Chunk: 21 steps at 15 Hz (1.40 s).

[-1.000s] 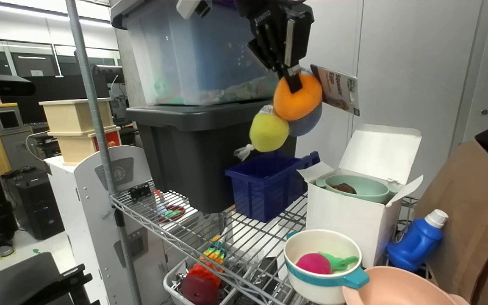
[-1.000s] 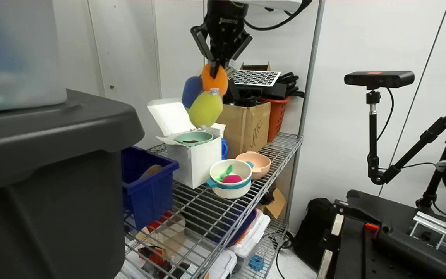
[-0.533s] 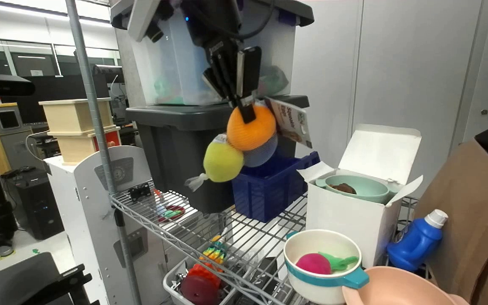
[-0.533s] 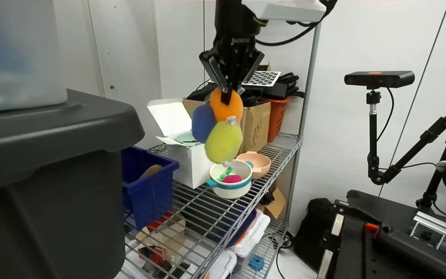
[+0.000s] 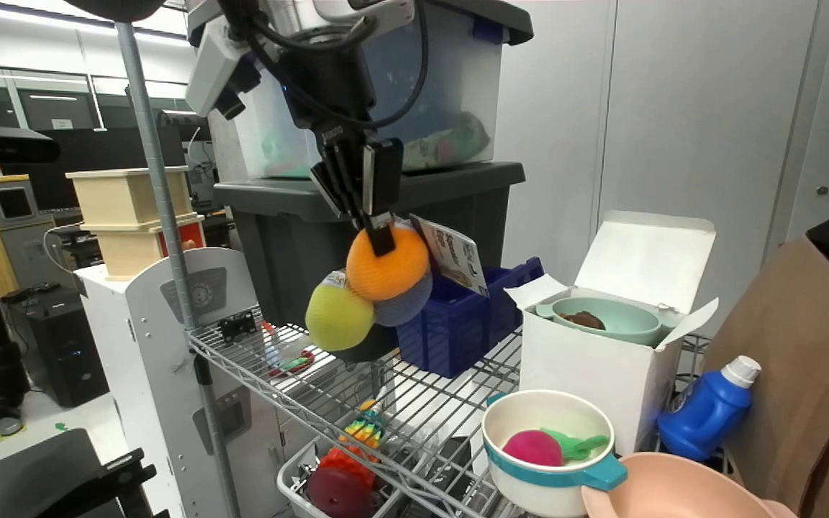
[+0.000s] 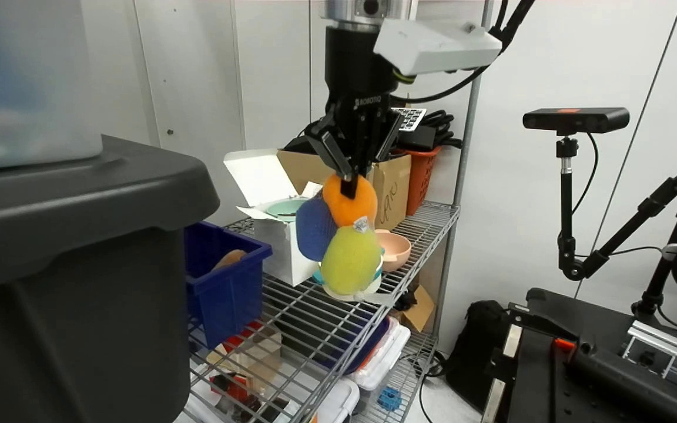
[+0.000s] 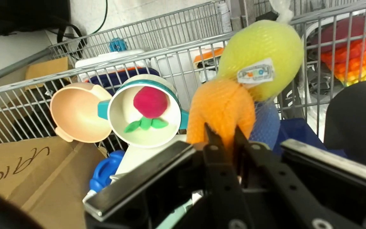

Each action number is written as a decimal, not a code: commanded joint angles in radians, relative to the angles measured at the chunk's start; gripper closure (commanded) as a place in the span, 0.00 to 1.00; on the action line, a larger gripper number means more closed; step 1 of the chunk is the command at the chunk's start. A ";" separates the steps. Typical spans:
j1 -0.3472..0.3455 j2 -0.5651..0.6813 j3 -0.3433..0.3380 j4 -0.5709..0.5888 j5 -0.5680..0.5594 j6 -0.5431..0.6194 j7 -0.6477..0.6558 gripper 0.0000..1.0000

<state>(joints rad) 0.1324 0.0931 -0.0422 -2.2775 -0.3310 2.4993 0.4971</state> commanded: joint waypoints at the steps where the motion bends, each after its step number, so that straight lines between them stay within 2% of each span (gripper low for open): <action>1: -0.024 0.024 0.007 0.020 -0.024 -0.005 0.007 0.97; 21: -0.073 0.048 -0.016 0.088 -0.005 -0.009 -0.005 0.97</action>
<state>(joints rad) 0.0665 0.1305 -0.0538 -2.2156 -0.3310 2.4994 0.4964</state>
